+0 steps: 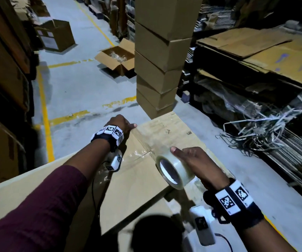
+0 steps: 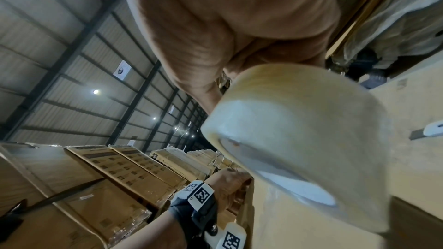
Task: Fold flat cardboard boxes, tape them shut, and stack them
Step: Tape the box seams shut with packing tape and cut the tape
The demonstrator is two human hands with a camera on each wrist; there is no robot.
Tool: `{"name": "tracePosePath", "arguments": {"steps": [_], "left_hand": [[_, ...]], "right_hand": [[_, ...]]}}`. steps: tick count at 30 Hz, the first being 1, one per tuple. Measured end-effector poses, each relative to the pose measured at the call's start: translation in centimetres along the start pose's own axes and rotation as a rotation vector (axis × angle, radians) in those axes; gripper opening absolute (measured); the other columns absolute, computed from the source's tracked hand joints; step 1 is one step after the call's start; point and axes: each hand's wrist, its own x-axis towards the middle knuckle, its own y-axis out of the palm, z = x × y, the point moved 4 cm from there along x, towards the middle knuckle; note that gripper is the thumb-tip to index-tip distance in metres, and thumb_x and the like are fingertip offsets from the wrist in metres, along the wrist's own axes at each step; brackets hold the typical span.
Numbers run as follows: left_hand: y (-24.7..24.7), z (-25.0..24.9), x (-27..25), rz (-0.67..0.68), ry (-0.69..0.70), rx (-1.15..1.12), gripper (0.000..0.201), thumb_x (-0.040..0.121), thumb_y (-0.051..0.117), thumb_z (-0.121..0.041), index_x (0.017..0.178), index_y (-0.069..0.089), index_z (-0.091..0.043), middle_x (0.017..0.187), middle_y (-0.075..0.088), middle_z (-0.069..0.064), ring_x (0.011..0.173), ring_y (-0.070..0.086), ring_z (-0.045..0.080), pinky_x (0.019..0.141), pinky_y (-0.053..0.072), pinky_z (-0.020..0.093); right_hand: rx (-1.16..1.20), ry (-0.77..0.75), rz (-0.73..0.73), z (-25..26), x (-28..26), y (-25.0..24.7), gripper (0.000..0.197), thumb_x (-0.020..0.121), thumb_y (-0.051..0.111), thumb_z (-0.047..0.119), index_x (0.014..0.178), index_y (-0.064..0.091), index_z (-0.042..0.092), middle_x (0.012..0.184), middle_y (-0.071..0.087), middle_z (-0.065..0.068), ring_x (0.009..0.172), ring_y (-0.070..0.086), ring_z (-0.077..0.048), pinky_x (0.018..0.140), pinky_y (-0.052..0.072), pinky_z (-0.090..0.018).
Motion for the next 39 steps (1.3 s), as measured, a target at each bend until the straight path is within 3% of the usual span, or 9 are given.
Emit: {"name": "tracePosePath", "arguments": {"steps": [6,11,18,25,27,30,32,35,39], "left_hand": [[-0.1,-0.1,0.4,-0.016,0.004,0.068,0.053,0.083,0.072,-0.056,0.057,0.065,-0.011,0.063,0.068,0.009,0.069,0.067,0.027,0.06,0.045,0.026],[0.1,0.0,0.5,-0.027,0.001,0.108,0.057,0.085,0.07,-0.058,0.051,0.063,-0.012,0.061,0.066,0.008,0.07,0.067,0.028,0.061,0.044,0.027],[0.3,-0.2,0.3,-0.045,-0.013,0.145,0.062,0.086,0.07,-0.055,0.046,0.046,-0.013,0.047,0.051,0.006,0.052,0.053,0.025,0.058,0.038,0.026],[0.3,-0.5,-0.3,-0.025,-0.023,0.189,0.061,0.089,0.064,-0.058,0.052,0.05,-0.011,0.055,0.056,0.009,0.058,0.056,0.027,0.06,0.039,0.027],[0.4,-0.8,-1.0,-0.021,-0.023,0.209,0.058,0.093,0.06,-0.056,0.058,0.056,-0.01,0.063,0.059,0.012,0.065,0.059,0.03,0.06,0.039,0.029],[1.0,-1.1,-2.2,0.048,0.012,0.272,0.048,0.105,0.043,-0.047,0.106,0.071,-0.008,0.097,0.066,0.022,0.092,0.064,0.037,0.076,0.046,0.036],[1.3,-1.2,-3.1,0.111,0.024,0.264,0.06,0.106,0.03,-0.052,0.11,0.067,-0.005,0.113,0.066,0.022,0.108,0.062,0.037,0.087,0.044,0.037],[1.3,-1.5,-4.0,0.241,0.018,0.256,0.069,0.095,0.04,-0.071,0.11,0.062,-0.007,0.107,0.064,0.011,0.107,0.062,0.029,0.087,0.04,0.033],[1.1,-0.8,-4.3,0.317,0.002,0.291,0.094,0.065,0.062,-0.088,0.122,0.054,-0.014,0.118,0.065,0.005,0.11,0.061,0.025,0.096,0.046,0.034]], "right_hand": [[-0.224,0.046,-0.062,-2.1,-3.1,-1.3,0.069,0.083,0.065,0.07,0.062,0.038,0.01,0.064,0.028,-0.009,0.054,0.031,-0.016,0.06,0.024,-0.033],[-0.22,0.075,-0.122,-3.9,-4.7,-0.7,0.061,0.091,0.07,0.05,0.055,0.027,0.024,0.056,0.019,0.0,0.044,0.022,-0.011,0.055,0.018,-0.032],[-0.179,0.115,-0.206,-8.2,-4.9,1.0,0.064,0.088,0.072,0.052,0.059,0.022,0.024,0.058,0.014,0.005,0.049,0.02,-0.011,0.061,0.021,-0.033],[-0.164,0.117,-0.187,-10.2,-4.4,2.0,0.066,0.083,0.073,0.059,0.062,0.021,0.025,0.063,0.014,0.002,0.053,0.021,-0.012,0.062,0.02,-0.034],[-0.12,0.119,-0.155,-11.0,-4.4,2.7,0.066,0.078,0.071,0.065,0.061,0.021,0.026,0.062,0.014,0.005,0.054,0.02,-0.011,0.063,0.019,-0.034],[0.003,0.16,-0.153,-11.6,-4.6,3.1,0.064,0.072,0.072,0.066,0.055,0.024,0.026,0.059,0.017,0.006,0.053,0.021,-0.011,0.063,0.02,-0.033],[0.015,0.191,-0.165,-12.0,-4.6,3.1,0.062,0.065,0.072,0.07,0.05,0.032,0.025,0.055,0.025,0.008,0.051,0.027,-0.011,0.06,0.023,-0.033],[-0.126,0.158,-0.184,-11.6,-4.5,2.4,0.054,0.063,0.068,0.077,0.087,0.061,0.028,0.085,0.064,0.007,0.077,0.061,-0.008,0.067,0.043,-0.023],[-0.284,-0.263,-0.197,-6.5,-4.1,2.5,0.061,0.089,0.058,0.062,0.135,0.054,0.021,0.134,0.054,0.005,0.122,0.052,-0.005,0.088,0.037,0.001]]}}
